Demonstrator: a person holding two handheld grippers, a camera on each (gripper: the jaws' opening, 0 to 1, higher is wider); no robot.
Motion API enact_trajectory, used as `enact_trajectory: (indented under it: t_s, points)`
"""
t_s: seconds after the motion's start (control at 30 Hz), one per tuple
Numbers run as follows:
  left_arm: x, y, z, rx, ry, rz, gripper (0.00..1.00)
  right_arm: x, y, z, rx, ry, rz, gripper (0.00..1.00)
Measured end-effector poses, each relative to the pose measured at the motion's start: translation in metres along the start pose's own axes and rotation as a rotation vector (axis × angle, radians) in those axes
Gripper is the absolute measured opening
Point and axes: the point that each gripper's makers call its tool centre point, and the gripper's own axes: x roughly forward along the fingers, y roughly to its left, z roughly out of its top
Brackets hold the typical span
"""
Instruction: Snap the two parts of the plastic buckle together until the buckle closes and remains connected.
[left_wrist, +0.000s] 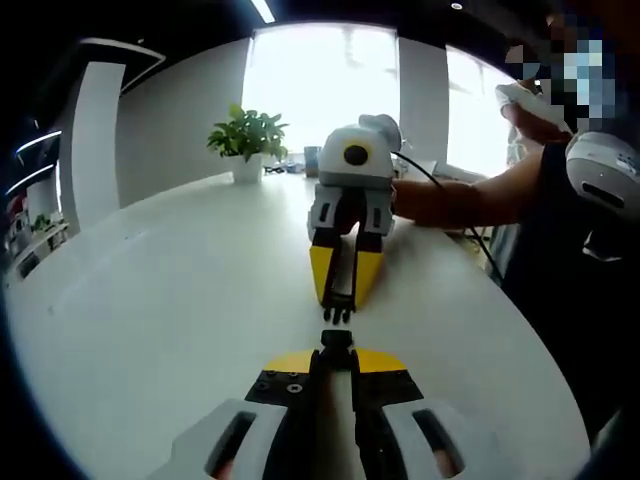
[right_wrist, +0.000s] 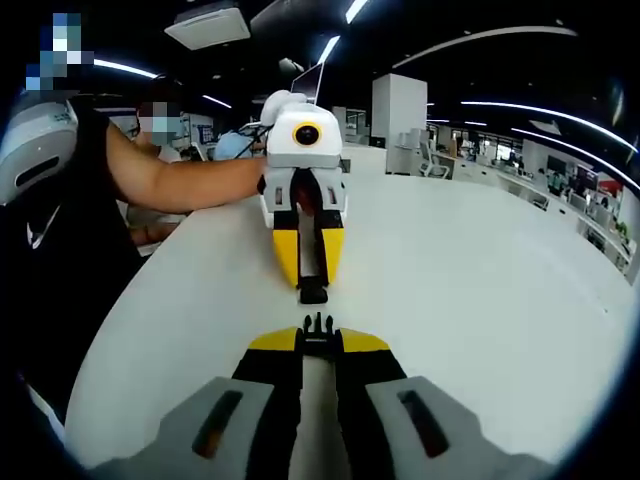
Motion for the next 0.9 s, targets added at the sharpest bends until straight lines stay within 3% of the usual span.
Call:
enact_trajectory:
  t_s: [0.9]
  points:
    - [0.0024,-0.0013,0.0011,0.003,-0.006,-0.007,0.10,0.0040,0.0035,0.0023,-0.008,-0.005,0.012,0.11]
